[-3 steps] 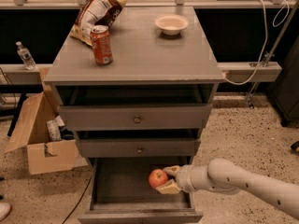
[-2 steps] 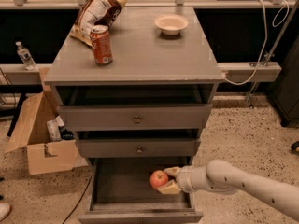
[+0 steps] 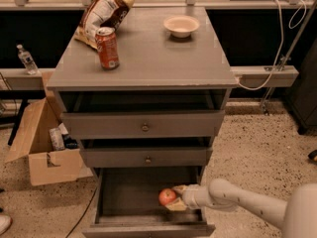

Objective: Place apple into bottom drawer

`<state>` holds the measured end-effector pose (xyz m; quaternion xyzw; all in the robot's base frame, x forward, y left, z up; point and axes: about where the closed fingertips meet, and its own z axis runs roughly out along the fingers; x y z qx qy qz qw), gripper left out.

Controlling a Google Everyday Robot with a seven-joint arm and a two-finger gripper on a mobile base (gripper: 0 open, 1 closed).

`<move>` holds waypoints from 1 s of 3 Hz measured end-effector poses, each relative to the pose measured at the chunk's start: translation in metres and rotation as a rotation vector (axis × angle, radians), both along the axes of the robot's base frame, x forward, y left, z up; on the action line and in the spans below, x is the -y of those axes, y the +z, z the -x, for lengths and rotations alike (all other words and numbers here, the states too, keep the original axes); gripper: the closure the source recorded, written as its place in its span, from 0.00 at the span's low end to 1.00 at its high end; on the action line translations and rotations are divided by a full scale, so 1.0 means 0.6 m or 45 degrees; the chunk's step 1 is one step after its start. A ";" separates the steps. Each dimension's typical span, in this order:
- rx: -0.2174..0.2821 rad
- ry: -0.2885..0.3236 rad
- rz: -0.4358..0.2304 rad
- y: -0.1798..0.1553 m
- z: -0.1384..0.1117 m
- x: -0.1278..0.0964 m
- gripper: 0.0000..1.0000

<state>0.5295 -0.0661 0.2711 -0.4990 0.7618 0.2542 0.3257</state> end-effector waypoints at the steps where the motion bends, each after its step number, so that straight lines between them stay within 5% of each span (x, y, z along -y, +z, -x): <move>1: -0.008 -0.041 0.025 -0.060 -0.023 -0.007 0.74; 3: -0.042 -0.091 0.029 -0.125 -0.063 -0.038 0.28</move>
Offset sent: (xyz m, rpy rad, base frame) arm 0.0486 0.0161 -0.0818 -0.0442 0.0168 -0.1084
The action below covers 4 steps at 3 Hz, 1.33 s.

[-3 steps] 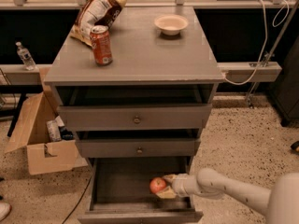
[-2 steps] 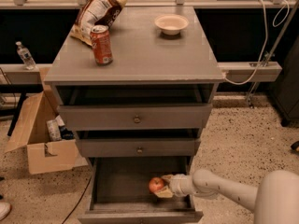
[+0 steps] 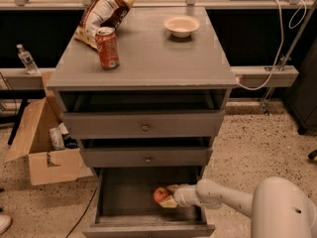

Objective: Place apple into bottom drawer

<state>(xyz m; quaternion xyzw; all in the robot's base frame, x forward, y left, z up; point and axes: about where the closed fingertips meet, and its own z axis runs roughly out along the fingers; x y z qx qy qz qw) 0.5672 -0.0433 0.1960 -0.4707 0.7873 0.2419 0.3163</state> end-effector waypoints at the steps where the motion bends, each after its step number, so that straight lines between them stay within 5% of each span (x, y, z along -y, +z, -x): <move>1: -0.028 0.004 -0.021 -0.021 -0.009 -0.013 0.01; 2: -0.039 -0.004 -0.019 -0.023 -0.008 -0.002 0.00; 4: -0.024 -0.066 -0.014 0.080 0.029 0.125 0.00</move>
Offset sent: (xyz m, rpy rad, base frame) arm 0.0070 -0.0126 -0.0146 0.0099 0.0397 -0.0178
